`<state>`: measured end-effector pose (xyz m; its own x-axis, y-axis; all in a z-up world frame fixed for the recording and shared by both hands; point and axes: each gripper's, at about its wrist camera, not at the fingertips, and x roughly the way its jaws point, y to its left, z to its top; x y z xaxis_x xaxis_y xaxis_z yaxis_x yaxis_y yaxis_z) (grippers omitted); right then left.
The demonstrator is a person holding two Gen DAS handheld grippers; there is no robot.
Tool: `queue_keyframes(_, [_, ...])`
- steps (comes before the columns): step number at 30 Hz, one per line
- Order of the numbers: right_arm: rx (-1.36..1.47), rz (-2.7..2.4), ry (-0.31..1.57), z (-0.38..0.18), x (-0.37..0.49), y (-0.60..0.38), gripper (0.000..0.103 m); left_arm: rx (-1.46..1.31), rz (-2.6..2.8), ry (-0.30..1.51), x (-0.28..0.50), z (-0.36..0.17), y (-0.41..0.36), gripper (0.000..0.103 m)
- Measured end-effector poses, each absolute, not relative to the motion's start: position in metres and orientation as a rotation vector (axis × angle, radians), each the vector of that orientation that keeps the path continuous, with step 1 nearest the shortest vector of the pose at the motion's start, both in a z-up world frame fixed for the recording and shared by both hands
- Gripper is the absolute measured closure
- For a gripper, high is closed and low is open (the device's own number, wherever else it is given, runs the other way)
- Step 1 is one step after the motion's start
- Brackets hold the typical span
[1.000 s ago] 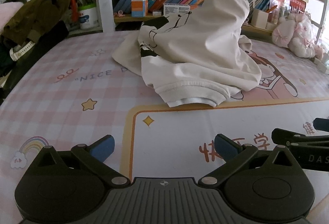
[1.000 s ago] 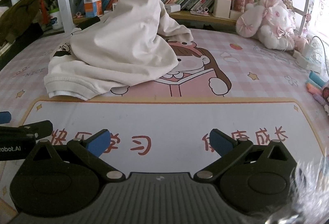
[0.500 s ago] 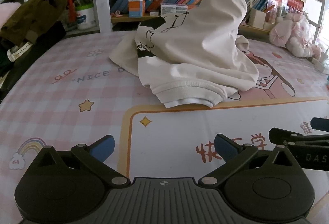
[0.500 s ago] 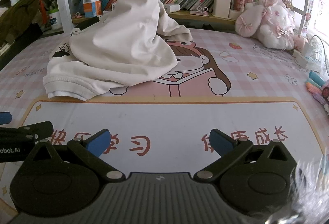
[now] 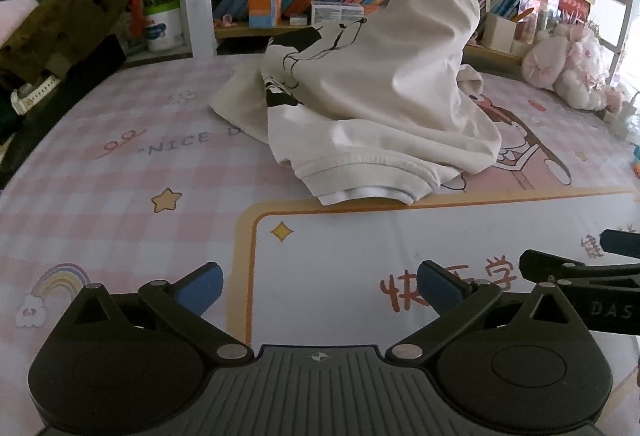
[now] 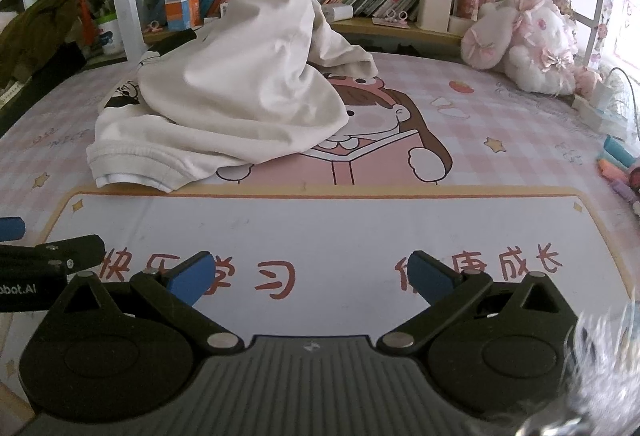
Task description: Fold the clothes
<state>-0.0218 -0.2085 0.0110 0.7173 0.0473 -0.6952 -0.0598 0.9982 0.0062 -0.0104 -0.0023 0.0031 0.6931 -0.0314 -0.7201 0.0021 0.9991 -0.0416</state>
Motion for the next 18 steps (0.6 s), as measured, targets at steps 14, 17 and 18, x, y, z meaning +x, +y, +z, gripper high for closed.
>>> queue_keyframes(14, [-0.030, 0.097, 0.797, 0.0105, -0.0177, -0.2072, 0.000, -0.007, -0.008, 0.796, -0.0098, 0.0054, -0.0059, 0.000])
queue_keyframes(17, [-0.023, 0.096, 0.804, 0.0102, -0.0169, -0.2088, 0.000, 0.023, 0.002, 0.784, -0.0098, 0.0074, -0.0092, 0.000])
queue_keyframes(18, [-0.019, 0.098, 0.806, 0.0103, -0.0171, -0.2095, 0.000, 0.032, -0.001, 0.780, -0.0103, 0.0082, -0.0105, 0.000])
